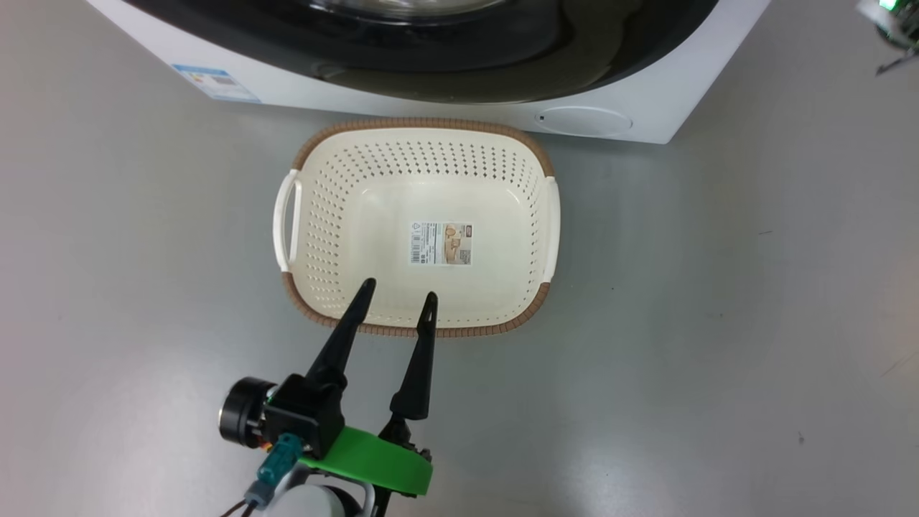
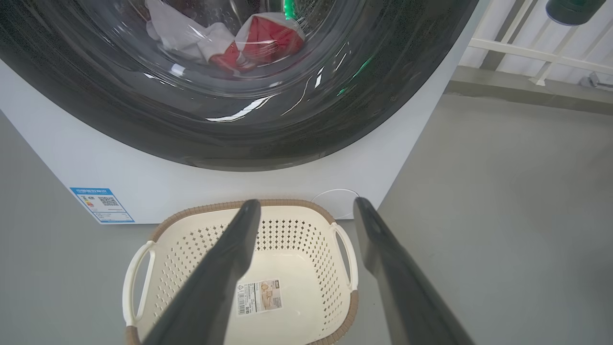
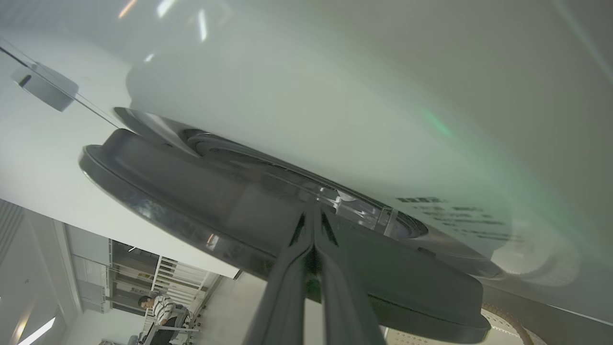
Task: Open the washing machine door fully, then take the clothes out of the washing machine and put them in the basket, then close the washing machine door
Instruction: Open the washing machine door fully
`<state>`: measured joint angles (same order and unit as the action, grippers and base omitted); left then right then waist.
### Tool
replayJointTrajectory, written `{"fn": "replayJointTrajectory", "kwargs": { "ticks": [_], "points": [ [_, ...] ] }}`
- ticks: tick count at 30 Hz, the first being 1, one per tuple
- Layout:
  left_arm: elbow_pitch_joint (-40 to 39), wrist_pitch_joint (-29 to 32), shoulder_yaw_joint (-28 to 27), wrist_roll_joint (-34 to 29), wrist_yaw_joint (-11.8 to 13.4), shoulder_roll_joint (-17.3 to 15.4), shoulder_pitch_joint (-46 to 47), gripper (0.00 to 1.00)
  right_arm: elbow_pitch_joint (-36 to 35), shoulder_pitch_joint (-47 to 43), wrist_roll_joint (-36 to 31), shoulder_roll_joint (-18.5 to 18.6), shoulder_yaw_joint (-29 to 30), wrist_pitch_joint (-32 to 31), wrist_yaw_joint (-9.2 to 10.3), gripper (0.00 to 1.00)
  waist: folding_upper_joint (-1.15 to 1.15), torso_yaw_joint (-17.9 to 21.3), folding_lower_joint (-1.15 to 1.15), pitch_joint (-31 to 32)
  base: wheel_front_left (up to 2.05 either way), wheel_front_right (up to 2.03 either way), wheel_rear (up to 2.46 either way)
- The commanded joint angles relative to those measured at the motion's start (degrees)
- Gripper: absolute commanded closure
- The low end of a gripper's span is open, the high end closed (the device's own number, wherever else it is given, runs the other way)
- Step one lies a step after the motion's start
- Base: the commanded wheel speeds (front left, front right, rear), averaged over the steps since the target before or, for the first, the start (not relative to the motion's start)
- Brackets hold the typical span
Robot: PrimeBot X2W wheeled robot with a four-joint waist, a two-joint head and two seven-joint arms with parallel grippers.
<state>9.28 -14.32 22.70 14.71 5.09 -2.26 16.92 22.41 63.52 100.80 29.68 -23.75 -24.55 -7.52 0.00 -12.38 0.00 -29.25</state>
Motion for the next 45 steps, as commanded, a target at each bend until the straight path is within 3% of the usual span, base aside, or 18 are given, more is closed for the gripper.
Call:
{"fn": "replayJointTrajectory", "kwargs": {
  "ticks": [1,26,45],
  "points": [
    [-1.54,-0.68,-1.09,0.39,0.61,-0.62,0.63,0.00,-0.73,0.92,0.23,-0.67,0.99,-1.12,0.03,1.00,0.00,-0.42,0.00,-0.61,0.00,0.00,0.00],
    [-2.03,-0.68,0.37,2.15,1.75,-0.62,0.85,0.00,0.38,0.30,-5.72,-5.66,2.92,-8.18,0.03,1.00,0.00,-2.03,0.00,0.17,0.00,0.00,0.00],
    [-1.28,-0.68,-0.79,1.33,0.91,-0.62,-1.85,0.00,-7.46,-13.40,-7.55,-8.88,2.24,-10.30,0.03,1.00,0.00,-1.26,0.00,6.63,0.00,0.00,0.00]
  ]
}}
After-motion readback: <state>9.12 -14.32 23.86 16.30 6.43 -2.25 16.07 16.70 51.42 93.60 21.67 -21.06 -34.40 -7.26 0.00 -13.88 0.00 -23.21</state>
